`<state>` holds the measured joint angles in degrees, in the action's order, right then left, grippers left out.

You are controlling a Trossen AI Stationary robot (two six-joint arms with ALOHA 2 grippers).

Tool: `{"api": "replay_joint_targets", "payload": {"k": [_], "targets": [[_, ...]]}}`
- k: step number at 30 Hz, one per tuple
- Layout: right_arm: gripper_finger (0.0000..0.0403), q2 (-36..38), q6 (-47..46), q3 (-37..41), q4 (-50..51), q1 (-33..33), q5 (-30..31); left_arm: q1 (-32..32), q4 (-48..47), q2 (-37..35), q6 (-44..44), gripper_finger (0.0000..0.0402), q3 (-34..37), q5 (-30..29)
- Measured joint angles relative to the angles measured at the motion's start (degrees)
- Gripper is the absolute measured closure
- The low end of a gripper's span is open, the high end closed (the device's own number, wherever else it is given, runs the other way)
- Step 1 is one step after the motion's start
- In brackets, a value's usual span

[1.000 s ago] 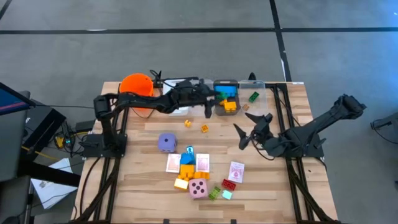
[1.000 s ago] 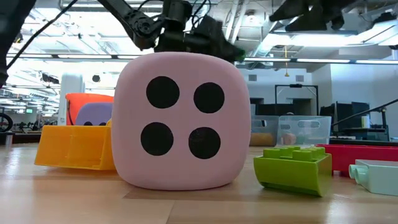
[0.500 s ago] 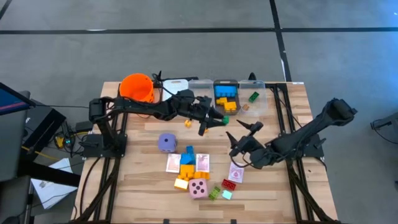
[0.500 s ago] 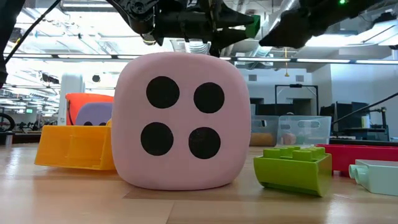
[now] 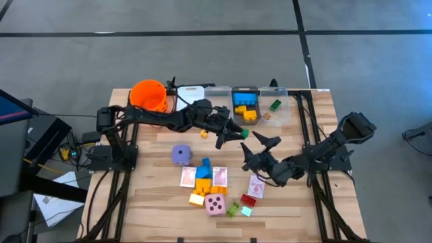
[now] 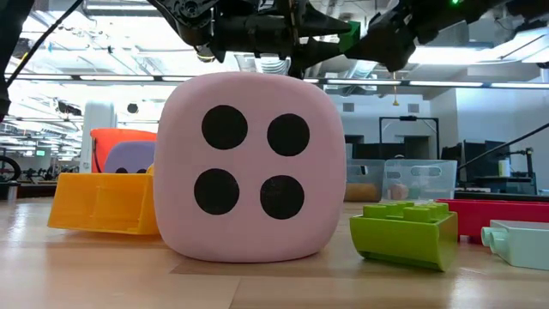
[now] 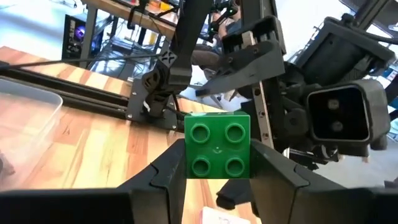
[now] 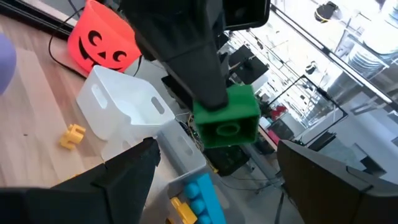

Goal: Pick & Place Toys
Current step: Put the small green game piece into the right transparent bin

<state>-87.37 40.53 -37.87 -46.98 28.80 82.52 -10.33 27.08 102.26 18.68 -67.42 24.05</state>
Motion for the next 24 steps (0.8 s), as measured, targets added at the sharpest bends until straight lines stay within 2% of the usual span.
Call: {"api": "replay_joint_targets", "payload": {"k": [7, 17, 24], "targets": [[0.0077, 0.4, 0.1, 0.0, 0.0, -0.1, -0.2, 1.2, -1.4, 0.0, 0.1, 0.0272, 0.0, 0.0], [0.0079, 0.4, 0.0, 0.0, -0.2, -0.9, -3.8, 1.7, -1.7, 0.0, 0.1, 0.0272, 0.0, -0.6], [0.0127, 0.4, 0.0, 0.0, -0.2, -1.2, -5.1, 1.7, -1.7, 0.0, 0.1, 0.0272, 0.0, -0.6]]}}
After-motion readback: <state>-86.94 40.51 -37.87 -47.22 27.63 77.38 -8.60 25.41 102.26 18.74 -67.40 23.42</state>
